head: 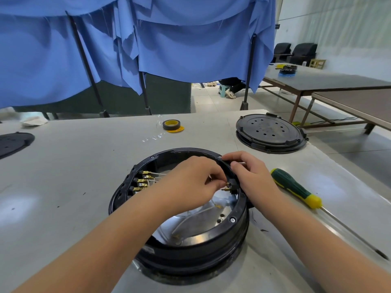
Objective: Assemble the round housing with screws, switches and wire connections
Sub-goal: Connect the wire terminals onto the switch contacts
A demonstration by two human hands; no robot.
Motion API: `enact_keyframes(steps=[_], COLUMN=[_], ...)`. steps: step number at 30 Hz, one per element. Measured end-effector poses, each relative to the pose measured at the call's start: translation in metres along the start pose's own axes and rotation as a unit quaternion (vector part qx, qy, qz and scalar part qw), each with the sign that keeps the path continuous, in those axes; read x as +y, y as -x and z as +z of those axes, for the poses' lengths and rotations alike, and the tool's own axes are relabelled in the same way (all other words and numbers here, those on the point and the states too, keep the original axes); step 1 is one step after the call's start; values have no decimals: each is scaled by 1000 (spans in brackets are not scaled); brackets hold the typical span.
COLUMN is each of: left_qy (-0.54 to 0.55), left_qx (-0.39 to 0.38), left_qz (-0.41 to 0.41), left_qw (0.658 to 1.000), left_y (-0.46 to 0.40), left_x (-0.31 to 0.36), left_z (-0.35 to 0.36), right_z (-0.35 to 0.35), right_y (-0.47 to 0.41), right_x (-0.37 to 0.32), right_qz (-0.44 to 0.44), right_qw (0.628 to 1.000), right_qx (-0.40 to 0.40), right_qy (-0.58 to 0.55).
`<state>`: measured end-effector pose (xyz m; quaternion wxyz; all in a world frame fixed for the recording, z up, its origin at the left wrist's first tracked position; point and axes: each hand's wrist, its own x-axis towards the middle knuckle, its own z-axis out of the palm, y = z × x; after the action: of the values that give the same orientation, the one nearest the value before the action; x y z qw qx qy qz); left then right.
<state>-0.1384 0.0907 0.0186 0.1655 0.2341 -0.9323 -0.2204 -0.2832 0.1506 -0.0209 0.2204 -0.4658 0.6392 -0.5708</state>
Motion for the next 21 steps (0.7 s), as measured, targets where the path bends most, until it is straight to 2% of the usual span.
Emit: enact_keyframes(steps=[7,21], left_qy=[-50,-43], left_qx=[29,47], left_qz=[35,54], left_qw=[998,997], left_y=[1,1], left_x=[2,1], left_z=[4,8], right_z=[0,1], right_y=[-2,-1], right_x=[0,2], right_qz=[3,2], right_qw=[1000,1000], right_qx=[-2,-5], right_qy=[4,7])
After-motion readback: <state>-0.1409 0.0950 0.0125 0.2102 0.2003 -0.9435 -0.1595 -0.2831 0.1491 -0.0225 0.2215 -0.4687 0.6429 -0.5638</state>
